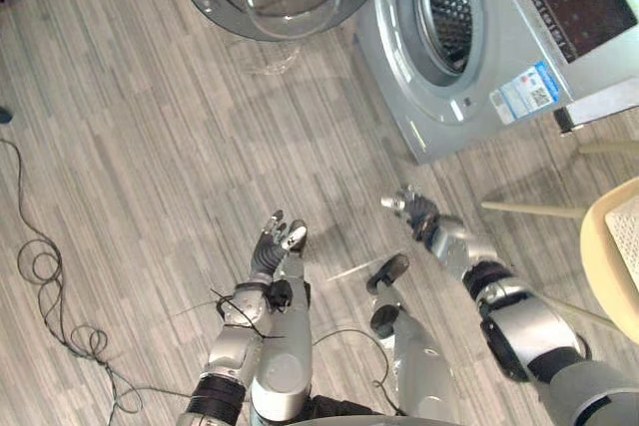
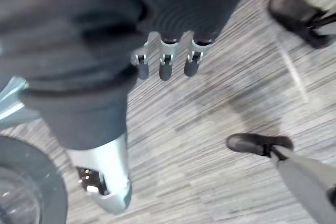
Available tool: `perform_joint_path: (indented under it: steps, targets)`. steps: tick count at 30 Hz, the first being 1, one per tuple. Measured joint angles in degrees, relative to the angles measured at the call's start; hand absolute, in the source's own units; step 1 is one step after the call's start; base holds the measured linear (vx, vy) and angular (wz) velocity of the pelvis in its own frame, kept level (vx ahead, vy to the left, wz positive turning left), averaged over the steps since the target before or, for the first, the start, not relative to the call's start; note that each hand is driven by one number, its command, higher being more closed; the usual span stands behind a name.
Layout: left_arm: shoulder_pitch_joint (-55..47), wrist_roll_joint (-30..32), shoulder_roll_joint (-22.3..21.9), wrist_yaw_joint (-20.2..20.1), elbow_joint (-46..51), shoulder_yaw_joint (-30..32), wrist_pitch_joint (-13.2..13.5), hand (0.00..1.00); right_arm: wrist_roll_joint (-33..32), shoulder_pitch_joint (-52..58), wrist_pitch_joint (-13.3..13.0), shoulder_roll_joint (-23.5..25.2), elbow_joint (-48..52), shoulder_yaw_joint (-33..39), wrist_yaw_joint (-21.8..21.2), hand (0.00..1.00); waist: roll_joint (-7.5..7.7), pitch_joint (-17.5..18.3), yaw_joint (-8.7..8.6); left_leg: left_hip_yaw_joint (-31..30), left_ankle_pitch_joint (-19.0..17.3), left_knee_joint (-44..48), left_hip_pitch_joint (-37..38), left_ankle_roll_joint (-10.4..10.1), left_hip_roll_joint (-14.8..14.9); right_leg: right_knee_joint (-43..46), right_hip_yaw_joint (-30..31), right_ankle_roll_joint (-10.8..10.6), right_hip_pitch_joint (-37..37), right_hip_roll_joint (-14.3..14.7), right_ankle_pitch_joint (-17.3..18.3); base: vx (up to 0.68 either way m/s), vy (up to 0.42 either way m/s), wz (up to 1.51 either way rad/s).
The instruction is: Pick up the laundry basket with both hands and put the clothes into the washing machine.
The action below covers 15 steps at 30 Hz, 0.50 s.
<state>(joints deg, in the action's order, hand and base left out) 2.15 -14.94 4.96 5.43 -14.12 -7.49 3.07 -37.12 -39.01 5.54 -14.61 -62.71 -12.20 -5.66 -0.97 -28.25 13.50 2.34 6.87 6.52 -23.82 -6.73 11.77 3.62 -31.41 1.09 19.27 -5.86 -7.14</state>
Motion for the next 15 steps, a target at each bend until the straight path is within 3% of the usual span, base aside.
perform_joint_path:
  steps: [4,6,11,14,15]
  targets:
    - [-0.7,0.5,0.0,0.9,0.2,3.1,-0.1,0.0,6.5,10.2,-1.1,3.7,2.3,8.3,2.8,0.0,1.89,1.0,-1.32,2.0,-3.5,4.4,0.1,-0.1,0.9,0.1,2.2,-0.2,-0.7,0.3,-0.1,-0.02,0.001,-0.31]
    - [-2.9,0.5,0.3,1.2,0.3,4.6,-0.4,0.0,9.1,19.8,-1.8,7.4,10.9,13.6,5.5,0.0,3.08,1.6,-3.03,3.3,-7.5,9.9,1.4,-0.2,2.2,1.5,4.2,-0.9,-2.7,0.6,0.8,0.02,0.026,-0.39]
    - [-6.1,1.8,0.1,2.4,0.7,6.1,-1.0,0.0,11.5,32.5,-5.2,11.8,29.9,24.7,11.5,0.0,3.51,1.8,-7.02,10.3,-16.2,22.1,4.5,1.3,5.5,7.1,11.7,-1.2,-2.9,0.6,3.0,-0.04,0.108,-0.82]
    - [-6.2,2.2,-1.2,3.4,1.8,8.2,-1.3,0.0,14.1,36.0,-7.4,14.0,40.6,28.2,15.8,0.0,3.36,1.9,-9.16,16.3,-18.9,24.7,6.6,3.4,7.4,6.8,11.2,-2.8,-3.0,-0.3,5.0,-0.1,0.159,-1.07]
    - [-6.6,2.2,-2.0,3.6,3.3,8.6,-1.4,0.0,15.1,37.1,-8.0,14.8,44.0,28.4,16.8,0.0,3.41,1.9,-9.55,19.5,-19.4,24.8,7.9,4.2,8.9,9.6,9.1,-1.5,-2.1,-1.9,6.6,-0.09,0.098,-1.23]
